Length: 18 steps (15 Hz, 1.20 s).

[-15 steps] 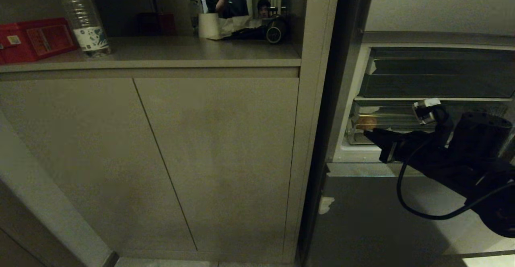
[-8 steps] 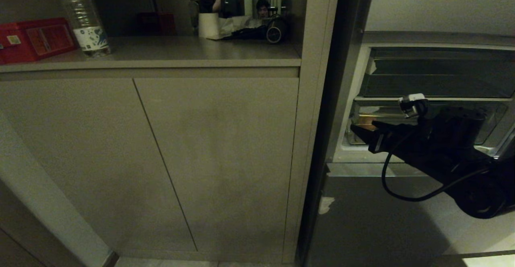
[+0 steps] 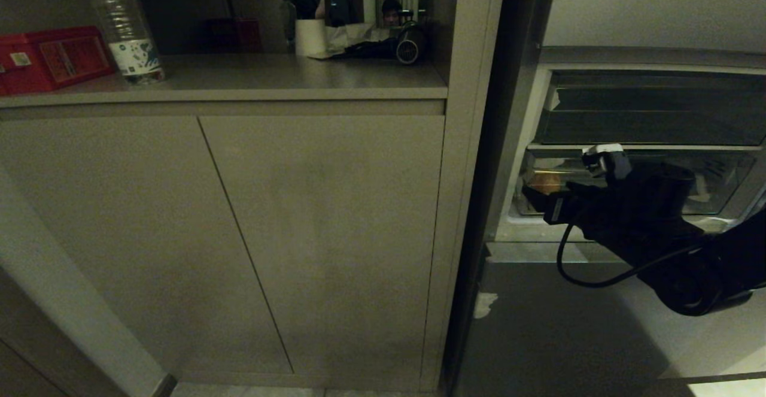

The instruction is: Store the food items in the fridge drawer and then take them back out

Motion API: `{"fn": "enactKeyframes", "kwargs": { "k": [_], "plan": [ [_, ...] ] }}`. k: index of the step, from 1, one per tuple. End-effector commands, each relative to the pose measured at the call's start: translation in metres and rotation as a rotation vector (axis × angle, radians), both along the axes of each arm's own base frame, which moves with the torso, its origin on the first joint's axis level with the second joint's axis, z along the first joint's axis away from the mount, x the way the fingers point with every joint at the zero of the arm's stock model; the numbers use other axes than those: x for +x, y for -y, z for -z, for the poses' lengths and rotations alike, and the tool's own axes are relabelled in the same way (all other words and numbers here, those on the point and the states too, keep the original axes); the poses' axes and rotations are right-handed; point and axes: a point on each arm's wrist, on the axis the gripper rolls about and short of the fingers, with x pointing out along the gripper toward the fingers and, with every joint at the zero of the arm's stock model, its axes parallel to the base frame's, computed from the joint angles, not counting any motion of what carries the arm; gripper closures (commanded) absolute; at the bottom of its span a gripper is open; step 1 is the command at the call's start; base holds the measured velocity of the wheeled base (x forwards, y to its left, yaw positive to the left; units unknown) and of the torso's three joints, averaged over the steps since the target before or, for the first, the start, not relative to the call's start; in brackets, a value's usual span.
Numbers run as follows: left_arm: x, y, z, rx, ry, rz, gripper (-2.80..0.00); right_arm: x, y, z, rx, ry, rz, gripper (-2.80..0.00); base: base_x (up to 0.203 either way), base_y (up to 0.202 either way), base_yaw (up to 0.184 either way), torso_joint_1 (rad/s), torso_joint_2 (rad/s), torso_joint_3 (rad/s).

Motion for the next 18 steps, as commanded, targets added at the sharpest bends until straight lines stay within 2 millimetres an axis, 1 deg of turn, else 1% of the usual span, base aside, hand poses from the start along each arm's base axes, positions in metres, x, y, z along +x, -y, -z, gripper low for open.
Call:
{"fn": "enactKeyframes", "kwargs": {
  "k": [1, 5, 7, 12, 18],
  "plan": [
    [0.000, 0.000, 0.000, -0.001, -0.001, 0.000, 0.00, 0.007, 0.000, -0.001, 0.002, 0.018, 0.045, -2.80, 0.000, 0.000, 0.000, 0.000, 0.00, 0.000],
    [0.000, 0.000, 0.000, -0.001, -0.001, -0.001, 0.00, 0.013, -0.001, -0.001, 0.013, 0.026, 0.062, -2.80, 0.000, 0.000, 0.000, 0.000, 0.00, 0.000],
    [0.000, 0.000, 0.000, -0.001, -0.001, -0.001, 0.00, 0.019, -0.002, 0.004, 0.020, 0.019, 0.067, -2.80, 0.000, 0.000, 0.000, 0.000, 0.00, 0.000],
    [0.000, 0.000, 0.000, -0.001, -0.002, -0.002, 0.00, 0.032, -0.004, 0.010, 0.051, 0.021, 0.079, -2.80, 0.000, 0.000, 0.000, 0.000, 0.00, 0.000],
    [0.000, 0.000, 0.000, -0.001, -0.002, 0.000, 0.00, 0.033, -0.002, 0.008, 0.063, 0.026, 0.088, -2.80, 0.000, 0.000, 0.000, 0.000, 0.00, 0.000]
  ]
}}
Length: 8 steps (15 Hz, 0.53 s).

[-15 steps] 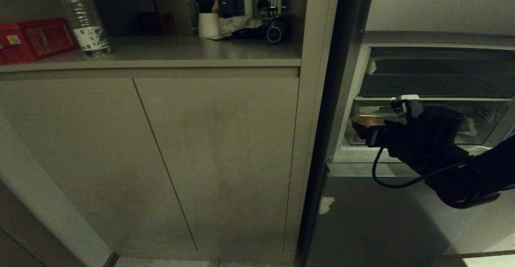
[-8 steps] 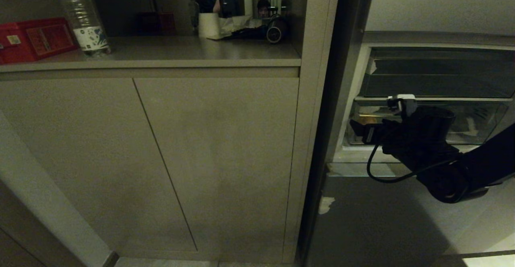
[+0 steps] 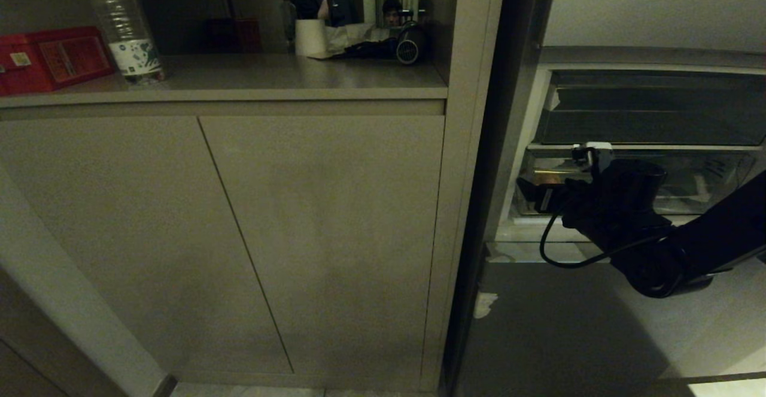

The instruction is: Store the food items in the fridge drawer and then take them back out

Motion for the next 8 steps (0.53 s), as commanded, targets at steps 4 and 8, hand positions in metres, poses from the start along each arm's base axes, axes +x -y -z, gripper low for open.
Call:
{"fn": "enactKeyframes", "kwargs": {
  "k": [4, 8],
  "plan": [
    [0.0001, 0.0000, 0.0001, 0.000, -0.002, 0.000, 0.00, -0.0056, 0.0043, -0.0050, 0.002, 0.010, 0.011, -2.80, 0.000, 0.000, 0.000, 0.000, 0.00, 0.000],
    [0.0001, 0.0000, 0.0001, 0.000, -0.003, 0.000, 0.00, -0.0034, 0.0064, -0.0076, 0.003, 0.022, 0.017, -2.80, 0.000, 0.000, 0.000, 0.000, 0.00, 0.000]
  ]
}}
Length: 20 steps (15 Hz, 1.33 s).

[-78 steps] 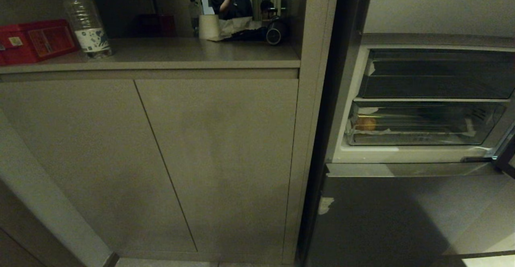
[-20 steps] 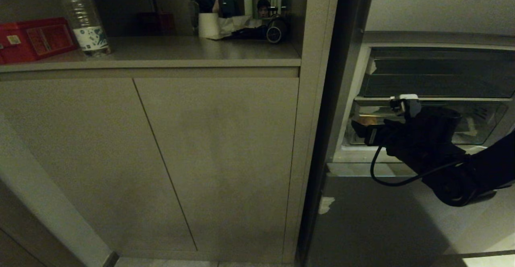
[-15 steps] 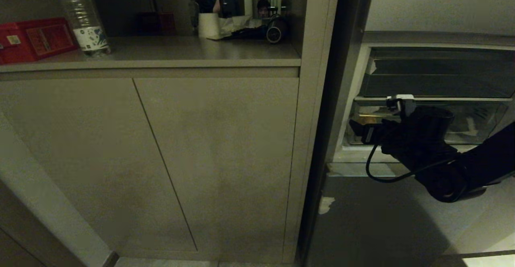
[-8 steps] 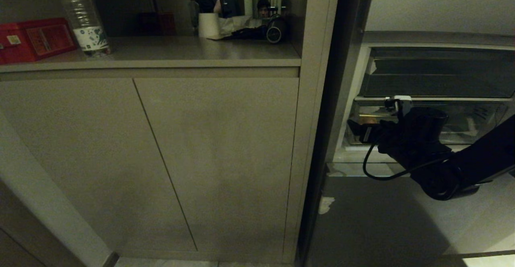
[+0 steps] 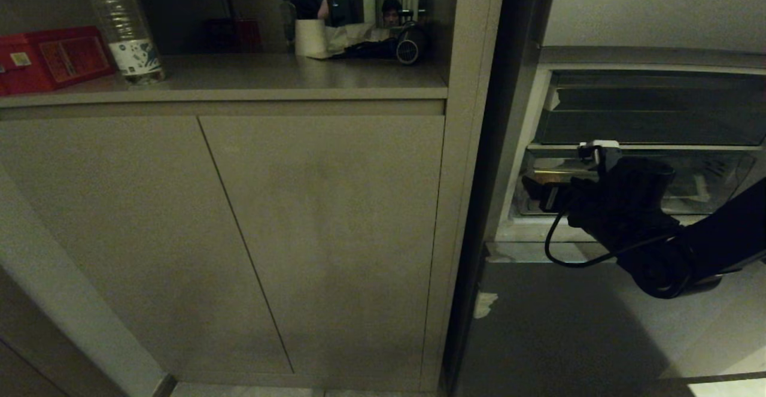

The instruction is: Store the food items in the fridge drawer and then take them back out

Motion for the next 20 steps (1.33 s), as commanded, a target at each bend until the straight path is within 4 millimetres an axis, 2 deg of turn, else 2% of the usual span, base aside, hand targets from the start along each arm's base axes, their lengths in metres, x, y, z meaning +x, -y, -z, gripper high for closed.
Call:
{"fn": "enactKeyframes", "kwargs": {
  "k": [1, 14, 20],
  "plan": [
    [0.000, 0.000, 0.000, 0.000, -0.003, 0.000, 0.00, 0.002, 0.001, -0.001, 0.002, 0.010, 0.001, -2.80, 0.000, 0.000, 0.000, 0.000, 0.00, 0.000],
    [0.000, 0.000, 0.000, 0.000, -0.003, 0.000, 0.00, 0.018, -0.003, 0.007, 0.007, 0.016, -0.003, -2.80, 0.000, 0.000, 0.000, 0.000, 0.00, 0.000],
    [0.000, 0.000, 0.000, 0.000, -0.001, 0.000, 0.00, 0.025, -0.003, 0.004, 0.010, 0.039, 0.000, -2.80, 0.000, 0.000, 0.000, 0.000, 0.00, 0.000]
  ]
}}
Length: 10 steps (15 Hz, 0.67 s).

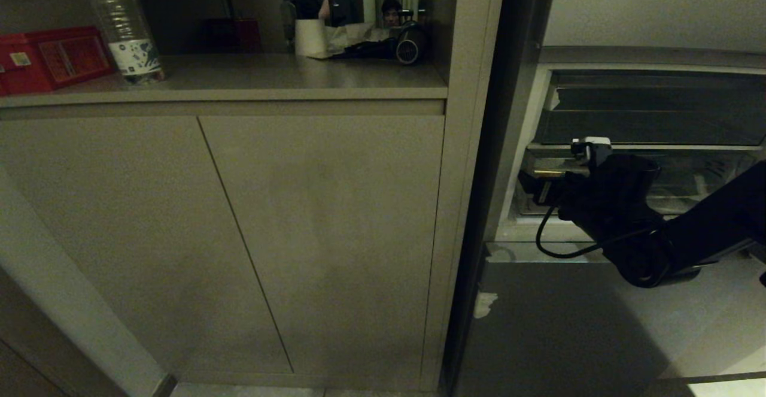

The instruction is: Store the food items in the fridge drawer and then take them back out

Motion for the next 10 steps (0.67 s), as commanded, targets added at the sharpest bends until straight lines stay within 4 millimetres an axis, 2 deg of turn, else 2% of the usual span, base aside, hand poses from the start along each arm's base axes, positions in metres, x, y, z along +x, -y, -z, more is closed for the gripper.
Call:
{"fn": "enactKeyframes", "kwargs": {
  "k": [1, 10],
  "plan": [
    [0.0001, 0.0000, -0.0001, 0.000, -0.001, 0.000, 0.00, 0.0027, -0.0005, 0.0005, 0.001, 0.008, 0.000, -2.80, 0.000, 0.000, 0.000, 0.000, 0.00, 0.000],
    [0.0001, 0.0000, 0.0000, 0.000, -0.002, -0.001, 0.00, 0.0049, -0.0018, 0.0030, -0.007, 0.006, 0.000, -2.80, 0.000, 0.000, 0.000, 0.000, 0.00, 0.000]
  ]
}}
